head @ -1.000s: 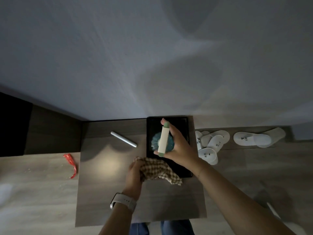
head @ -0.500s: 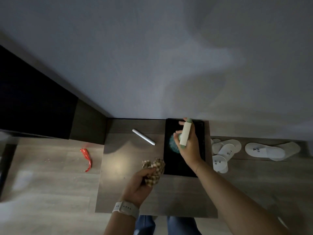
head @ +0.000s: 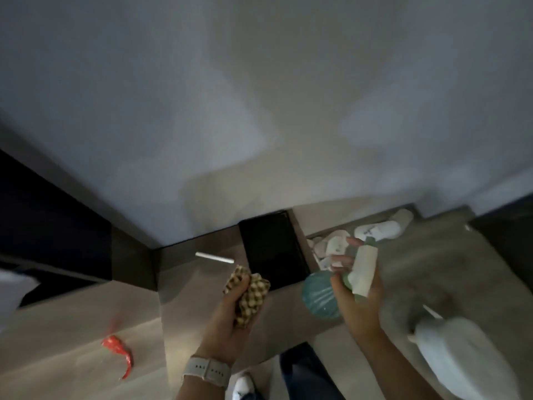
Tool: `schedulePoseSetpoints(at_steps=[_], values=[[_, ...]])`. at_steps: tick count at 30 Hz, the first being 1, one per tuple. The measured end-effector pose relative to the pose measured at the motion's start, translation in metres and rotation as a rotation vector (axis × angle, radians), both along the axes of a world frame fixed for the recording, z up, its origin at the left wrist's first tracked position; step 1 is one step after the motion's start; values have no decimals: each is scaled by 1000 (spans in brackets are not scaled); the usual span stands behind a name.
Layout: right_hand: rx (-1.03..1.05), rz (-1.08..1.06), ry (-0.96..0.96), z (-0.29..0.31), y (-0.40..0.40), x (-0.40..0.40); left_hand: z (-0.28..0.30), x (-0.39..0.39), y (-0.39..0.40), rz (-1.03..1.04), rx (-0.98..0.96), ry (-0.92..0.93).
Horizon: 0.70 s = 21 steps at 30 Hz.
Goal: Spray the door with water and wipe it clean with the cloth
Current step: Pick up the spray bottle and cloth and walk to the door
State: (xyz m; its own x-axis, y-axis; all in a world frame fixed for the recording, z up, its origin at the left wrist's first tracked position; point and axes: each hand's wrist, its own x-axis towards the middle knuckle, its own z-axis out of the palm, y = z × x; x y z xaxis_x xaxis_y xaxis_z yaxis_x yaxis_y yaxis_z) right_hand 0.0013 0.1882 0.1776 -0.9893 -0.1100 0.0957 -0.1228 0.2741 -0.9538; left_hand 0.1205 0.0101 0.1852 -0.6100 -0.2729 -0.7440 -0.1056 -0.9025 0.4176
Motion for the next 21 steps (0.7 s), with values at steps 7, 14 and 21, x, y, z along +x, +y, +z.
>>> schedulePoseSetpoints(at_steps=[7,14,21], values=[[-91,-409,-78,71,109,31,47,-34,65,-334,-252,23],[-43,-639,-91,87,202,21,67,-105,152,-604,-688,64],[-79,-750,-77,75,317,-49,67,-215,271,-899,-895,192]])
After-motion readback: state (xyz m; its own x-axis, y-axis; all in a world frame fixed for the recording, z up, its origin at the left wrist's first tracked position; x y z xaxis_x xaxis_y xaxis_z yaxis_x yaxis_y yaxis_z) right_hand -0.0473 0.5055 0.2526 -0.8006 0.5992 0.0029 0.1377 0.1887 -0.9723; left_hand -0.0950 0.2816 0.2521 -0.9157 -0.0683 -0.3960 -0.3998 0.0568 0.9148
